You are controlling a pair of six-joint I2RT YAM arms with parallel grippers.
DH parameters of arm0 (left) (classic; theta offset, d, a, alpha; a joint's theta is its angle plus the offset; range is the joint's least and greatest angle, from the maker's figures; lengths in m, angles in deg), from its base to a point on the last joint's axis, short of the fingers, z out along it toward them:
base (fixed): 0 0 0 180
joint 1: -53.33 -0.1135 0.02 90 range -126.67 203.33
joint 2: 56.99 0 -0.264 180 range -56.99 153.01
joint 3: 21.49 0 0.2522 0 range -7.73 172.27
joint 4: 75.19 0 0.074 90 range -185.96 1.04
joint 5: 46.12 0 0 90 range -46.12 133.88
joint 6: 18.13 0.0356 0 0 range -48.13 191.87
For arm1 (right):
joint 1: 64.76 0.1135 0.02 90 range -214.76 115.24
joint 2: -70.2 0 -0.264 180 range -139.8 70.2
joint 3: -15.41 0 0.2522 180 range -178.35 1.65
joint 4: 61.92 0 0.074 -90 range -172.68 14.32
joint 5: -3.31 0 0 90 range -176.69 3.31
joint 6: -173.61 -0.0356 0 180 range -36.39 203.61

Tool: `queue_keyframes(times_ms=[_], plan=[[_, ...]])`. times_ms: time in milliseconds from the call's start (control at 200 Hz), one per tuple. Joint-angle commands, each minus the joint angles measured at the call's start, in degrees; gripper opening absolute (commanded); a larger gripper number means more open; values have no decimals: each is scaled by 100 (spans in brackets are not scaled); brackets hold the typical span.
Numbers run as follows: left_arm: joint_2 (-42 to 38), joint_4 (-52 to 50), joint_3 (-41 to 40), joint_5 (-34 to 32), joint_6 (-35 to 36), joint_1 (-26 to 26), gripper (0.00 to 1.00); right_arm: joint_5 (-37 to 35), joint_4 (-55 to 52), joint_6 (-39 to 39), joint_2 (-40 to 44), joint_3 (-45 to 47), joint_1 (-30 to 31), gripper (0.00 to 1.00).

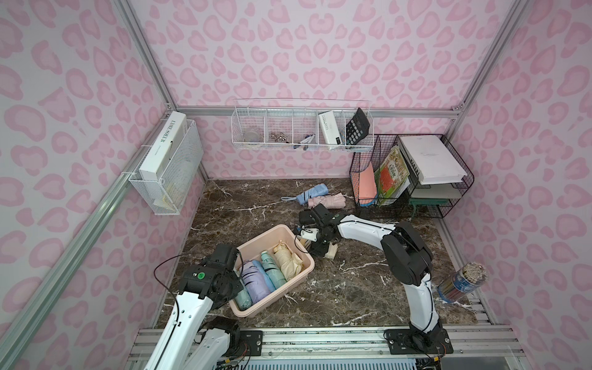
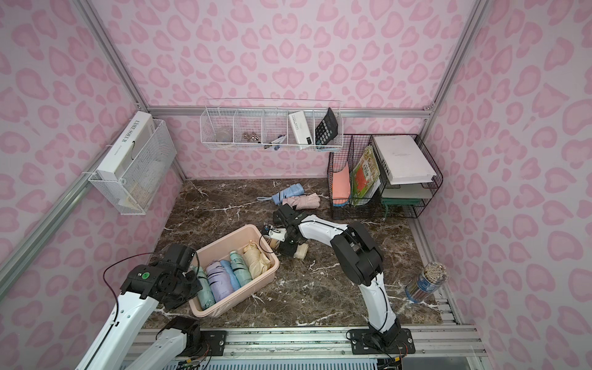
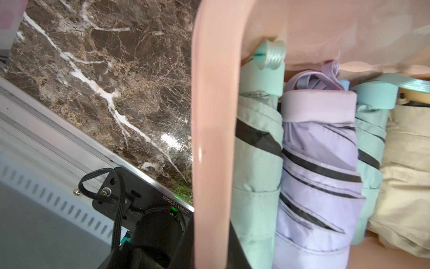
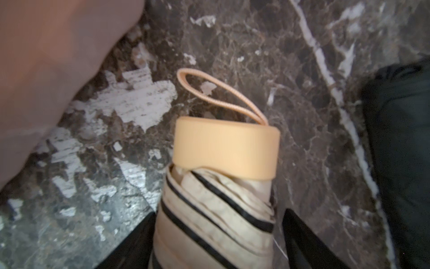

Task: Put the umbrella into the storage box
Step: Pick up the umbrella from the center of the board.

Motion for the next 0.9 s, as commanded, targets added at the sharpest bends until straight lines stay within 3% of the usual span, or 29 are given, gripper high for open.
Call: queue_keyframes(times_ms=[0, 260, 405, 495, 740, 895], plan=[[-44, -2, 29, -257, -12, -7, 13, -199, -76, -127, -75, -12, -7, 67], [0, 85, 45, -213, 37, -2, 12, -294, -116, -238, -128, 129, -11, 60], [18, 210, 64, -185, 113, -4, 12, -50, -83, -367, 105, 209, -75, 30], [49, 349, 65, -154, 177, 0, 12, 183, -90, -523, 359, 279, -180, 17], [266, 820, 71, 43, 396, 0, 9, 311, 110, -1174, 1436, 788, -394, 7], [556, 1207, 87, 539, 509, 0, 9, 430, 75, -1893, 2140, 1025, -428, 4]])
